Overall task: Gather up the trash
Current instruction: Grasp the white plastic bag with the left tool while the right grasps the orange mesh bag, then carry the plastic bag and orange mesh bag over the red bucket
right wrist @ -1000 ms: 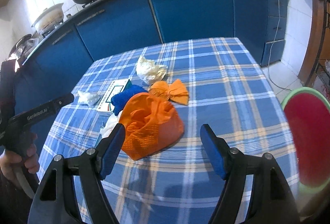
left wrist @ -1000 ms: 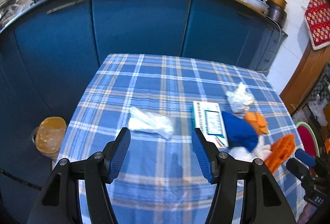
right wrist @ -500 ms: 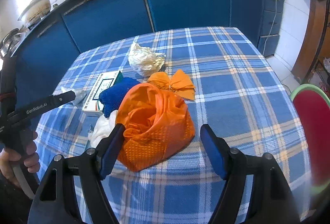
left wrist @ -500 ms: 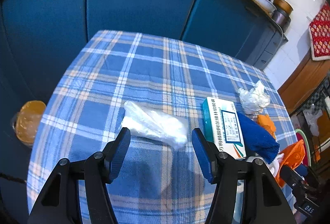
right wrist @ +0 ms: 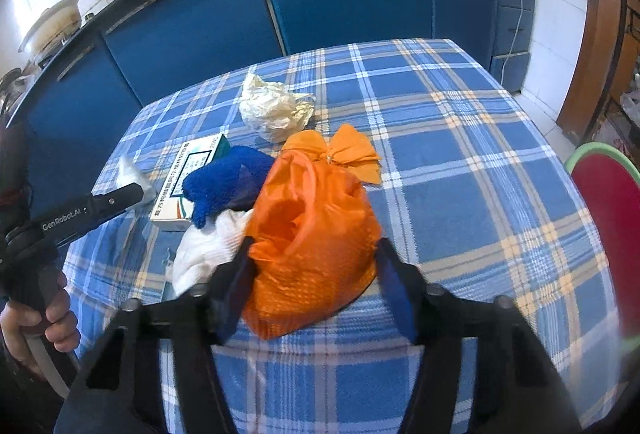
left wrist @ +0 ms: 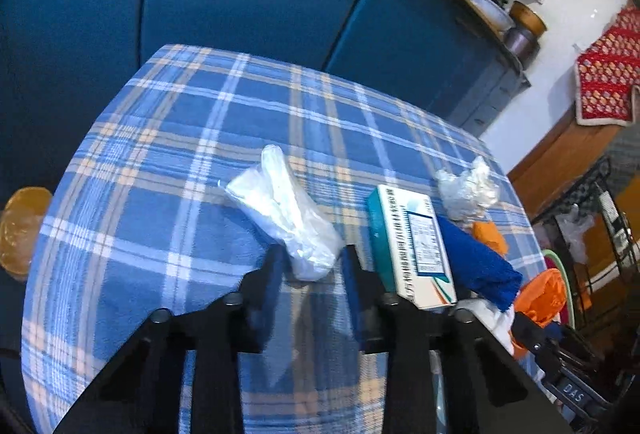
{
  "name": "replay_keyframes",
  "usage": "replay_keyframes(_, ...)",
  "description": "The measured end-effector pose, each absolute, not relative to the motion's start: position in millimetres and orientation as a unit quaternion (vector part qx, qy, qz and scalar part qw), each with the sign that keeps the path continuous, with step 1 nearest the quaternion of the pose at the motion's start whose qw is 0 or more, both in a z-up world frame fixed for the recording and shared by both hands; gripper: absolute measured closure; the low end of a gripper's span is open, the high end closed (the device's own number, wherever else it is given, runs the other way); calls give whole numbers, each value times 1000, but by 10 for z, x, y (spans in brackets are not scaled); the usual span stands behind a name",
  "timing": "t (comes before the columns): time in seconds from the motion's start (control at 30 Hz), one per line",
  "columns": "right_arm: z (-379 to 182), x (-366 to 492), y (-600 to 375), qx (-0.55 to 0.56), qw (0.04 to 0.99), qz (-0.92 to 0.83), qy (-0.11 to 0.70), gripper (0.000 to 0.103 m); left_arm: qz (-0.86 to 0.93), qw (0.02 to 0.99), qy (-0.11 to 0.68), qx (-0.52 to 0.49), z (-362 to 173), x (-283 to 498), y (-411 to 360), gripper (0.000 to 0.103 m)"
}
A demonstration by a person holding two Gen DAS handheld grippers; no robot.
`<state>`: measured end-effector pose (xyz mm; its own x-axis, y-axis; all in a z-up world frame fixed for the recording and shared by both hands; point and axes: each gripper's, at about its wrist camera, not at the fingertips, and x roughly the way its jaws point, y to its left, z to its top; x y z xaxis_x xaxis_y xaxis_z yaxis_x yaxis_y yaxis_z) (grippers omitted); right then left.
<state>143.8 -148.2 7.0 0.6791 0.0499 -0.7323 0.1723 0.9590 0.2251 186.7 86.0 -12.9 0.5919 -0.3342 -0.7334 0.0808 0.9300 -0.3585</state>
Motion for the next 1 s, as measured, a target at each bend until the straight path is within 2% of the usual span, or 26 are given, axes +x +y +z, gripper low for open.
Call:
replay_keyframes(0.17,117,1384,-1427,121,909,-26,397,73,-126,882,431,-142,-91,1835,827,78)
replay_keyframes(0.27,138,1343,-1430,122,910,-17,395,78,-126,889,420,-132,-5,1761,790,79)
replay_keyframes(0.4,193,1262,-1451,121,915,-8,384,82,-129,895,408,-127,116,1641,727,79)
replay_keyframes(0.77,312,1019,-1626,136,925,8,356,82,-155,902,390,-104,414,1160,319,79)
replay_keyframes(1.0,400,849,-1745,138,931,11,337,83,-167,903,386,-87,490,993,73,89)
